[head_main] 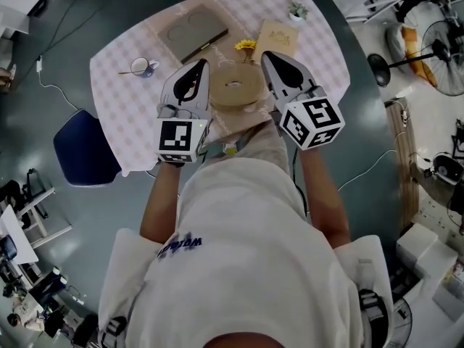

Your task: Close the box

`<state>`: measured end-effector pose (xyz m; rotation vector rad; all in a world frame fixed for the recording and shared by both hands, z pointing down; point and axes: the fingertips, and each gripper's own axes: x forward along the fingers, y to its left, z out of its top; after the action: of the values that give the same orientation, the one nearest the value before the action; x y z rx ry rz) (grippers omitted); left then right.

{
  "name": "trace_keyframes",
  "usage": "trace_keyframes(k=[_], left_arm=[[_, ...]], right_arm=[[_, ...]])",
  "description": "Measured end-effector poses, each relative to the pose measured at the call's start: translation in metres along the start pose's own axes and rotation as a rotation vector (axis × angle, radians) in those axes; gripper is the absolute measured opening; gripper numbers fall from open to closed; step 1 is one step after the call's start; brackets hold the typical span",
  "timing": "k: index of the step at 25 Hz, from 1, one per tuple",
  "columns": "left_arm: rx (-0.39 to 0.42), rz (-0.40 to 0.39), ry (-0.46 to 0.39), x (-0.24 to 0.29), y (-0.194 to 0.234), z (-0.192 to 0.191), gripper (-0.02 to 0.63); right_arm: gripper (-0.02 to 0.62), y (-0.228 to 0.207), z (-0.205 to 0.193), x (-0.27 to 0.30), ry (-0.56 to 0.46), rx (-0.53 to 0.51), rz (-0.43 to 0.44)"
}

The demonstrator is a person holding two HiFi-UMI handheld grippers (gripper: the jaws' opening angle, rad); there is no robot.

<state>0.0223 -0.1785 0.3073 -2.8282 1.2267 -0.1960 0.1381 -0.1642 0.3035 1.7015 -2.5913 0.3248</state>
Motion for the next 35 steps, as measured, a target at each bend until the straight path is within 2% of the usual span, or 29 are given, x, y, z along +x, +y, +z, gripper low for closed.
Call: trace_keyframes(k=[9,35], left_arm=[[-0.015,-0.004,0.007,-0.009,-0.001,-0.004,0.002],[-0.033,-0.017,0.012,-0.004,0.003,-0.011,0.002]], right_arm=[[0.003,-0.005,-0.007,-0.005,-0.023,0.109,0.008],[0.003,-0.006,-0.013,-0.002,0.016,0.090,-0.002]])
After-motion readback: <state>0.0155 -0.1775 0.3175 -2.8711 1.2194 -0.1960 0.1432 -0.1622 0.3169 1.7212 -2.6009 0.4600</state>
